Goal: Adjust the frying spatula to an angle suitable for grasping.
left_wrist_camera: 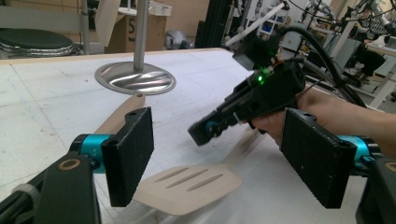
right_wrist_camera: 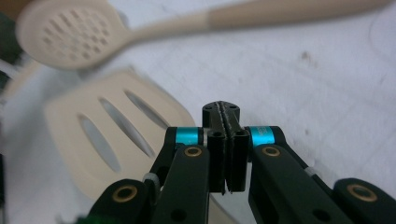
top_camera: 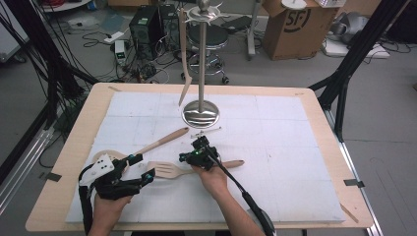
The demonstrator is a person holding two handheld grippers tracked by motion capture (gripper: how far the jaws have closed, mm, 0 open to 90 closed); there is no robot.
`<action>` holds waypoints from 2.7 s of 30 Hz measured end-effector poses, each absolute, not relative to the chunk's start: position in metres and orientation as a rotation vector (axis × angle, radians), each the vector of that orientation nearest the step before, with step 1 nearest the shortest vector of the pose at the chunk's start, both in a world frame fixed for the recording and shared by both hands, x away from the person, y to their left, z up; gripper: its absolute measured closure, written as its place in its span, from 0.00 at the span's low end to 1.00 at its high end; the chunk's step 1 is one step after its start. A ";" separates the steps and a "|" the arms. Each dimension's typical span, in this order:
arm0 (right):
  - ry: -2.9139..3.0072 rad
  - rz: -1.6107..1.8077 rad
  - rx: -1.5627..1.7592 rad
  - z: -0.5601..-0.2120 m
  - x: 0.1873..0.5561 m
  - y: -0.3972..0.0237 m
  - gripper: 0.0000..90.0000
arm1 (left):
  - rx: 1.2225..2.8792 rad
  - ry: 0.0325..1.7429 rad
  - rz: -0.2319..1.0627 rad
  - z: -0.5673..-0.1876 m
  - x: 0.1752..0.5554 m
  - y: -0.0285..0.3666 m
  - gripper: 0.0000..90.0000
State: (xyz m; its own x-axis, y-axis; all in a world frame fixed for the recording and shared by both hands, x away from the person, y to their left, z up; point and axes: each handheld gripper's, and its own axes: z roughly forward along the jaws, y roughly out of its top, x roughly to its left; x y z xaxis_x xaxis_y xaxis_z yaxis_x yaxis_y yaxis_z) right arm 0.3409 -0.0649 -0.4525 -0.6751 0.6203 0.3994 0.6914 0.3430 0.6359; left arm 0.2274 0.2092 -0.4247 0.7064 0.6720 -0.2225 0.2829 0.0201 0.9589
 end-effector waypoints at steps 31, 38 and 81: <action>-2.497 -1.219 -1.277 -0.454 0.301 -0.125 1.00 | 1.571 0.803 0.358 -0.425 0.226 0.209 0.30; -2.446 -1.250 -1.314 -0.456 0.292 -0.143 1.00 | 1.573 0.805 0.357 -0.425 0.225 0.208 0.30; -2.345 -1.344 -1.724 -0.450 0.260 -0.250 1.00 | 1.574 0.820 0.371 -0.425 0.225 0.209 0.30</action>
